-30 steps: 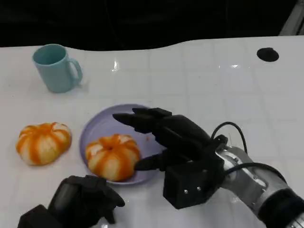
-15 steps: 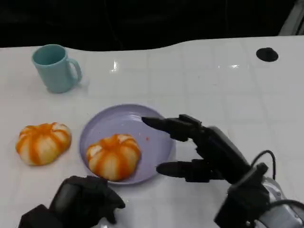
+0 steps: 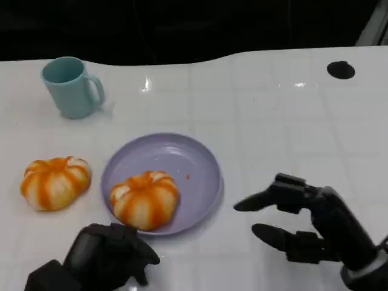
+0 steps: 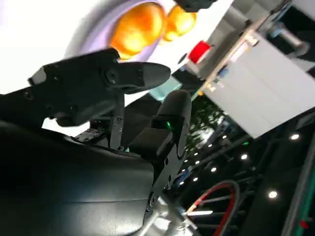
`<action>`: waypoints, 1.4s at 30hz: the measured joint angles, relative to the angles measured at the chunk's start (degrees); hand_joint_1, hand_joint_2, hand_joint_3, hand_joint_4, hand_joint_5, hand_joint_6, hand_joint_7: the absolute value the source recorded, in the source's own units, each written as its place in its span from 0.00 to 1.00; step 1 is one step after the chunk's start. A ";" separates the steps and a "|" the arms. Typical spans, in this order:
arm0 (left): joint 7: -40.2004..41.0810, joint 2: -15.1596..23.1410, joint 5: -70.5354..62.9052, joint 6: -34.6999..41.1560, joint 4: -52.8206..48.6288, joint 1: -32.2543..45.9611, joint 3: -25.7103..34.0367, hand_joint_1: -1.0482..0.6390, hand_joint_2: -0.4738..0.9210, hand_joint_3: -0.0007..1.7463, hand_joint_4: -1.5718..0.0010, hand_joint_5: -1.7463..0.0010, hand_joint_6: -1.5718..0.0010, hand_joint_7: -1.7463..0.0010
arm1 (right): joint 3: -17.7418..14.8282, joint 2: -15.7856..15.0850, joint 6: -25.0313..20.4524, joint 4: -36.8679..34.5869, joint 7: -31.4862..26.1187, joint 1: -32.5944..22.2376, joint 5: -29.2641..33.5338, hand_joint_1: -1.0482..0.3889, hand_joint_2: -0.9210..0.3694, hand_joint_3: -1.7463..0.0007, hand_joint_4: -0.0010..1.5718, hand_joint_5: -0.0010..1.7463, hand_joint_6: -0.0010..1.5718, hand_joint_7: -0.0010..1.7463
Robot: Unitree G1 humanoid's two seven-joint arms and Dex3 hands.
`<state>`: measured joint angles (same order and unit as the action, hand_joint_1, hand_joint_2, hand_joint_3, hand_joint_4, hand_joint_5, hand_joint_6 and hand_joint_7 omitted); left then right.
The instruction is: Grasp the bread from the table and place it into the plate.
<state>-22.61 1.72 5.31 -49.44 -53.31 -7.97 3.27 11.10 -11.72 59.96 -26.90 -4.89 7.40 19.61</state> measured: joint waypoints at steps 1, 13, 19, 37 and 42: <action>0.00 0.00 0.01 0.03 0.03 -0.01 -0.01 0.00 1.00 0.10 0.21 0.36 0.12 0.68 | -0.79 -0.08 0.52 0.02 -0.38 -0.54 0.08 0.59 0.39 0.36 0.44 0.73 0.50 0.48; 0.11 0.07 0.00 -0.14 0.01 -0.02 0.02 0.00 1.00 0.10 0.22 0.35 0.12 0.68 | -5.34 -0.28 6.18 -0.79 -3.13 -6.15 1.78 0.63 0.47 0.26 0.48 0.84 0.52 0.65; 0.10 0.34 -0.02 -0.23 -0.01 -0.02 0.00 0.00 1.00 0.10 0.22 0.35 0.12 0.68 | -6.21 -0.09 6.95 -1.57 -5.41 -7.57 5.02 0.62 0.48 0.24 0.48 0.89 0.50 0.74; 0.09 0.95 -0.60 -1.54 -1.43 -0.54 0.00 0.00 1.00 0.12 0.23 0.33 0.13 0.67 | -7.22 1.17 8.41 -7.07 -13.05 -6.45 10.82 0.62 0.49 0.22 0.49 0.91 0.48 0.76; 0.09 1.00 -0.61 -1.57 -1.49 -0.60 0.00 0.00 1.00 0.12 0.23 0.33 0.13 0.67 | -7.15 1.21 8.60 -7.17 -14.12 -6.31 11.48 0.62 0.51 0.22 0.47 0.91 0.46 0.76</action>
<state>-22.51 2.72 4.70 -51.01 -54.81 -8.56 3.27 3.95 -10.51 68.56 -34.07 -19.01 1.08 31.10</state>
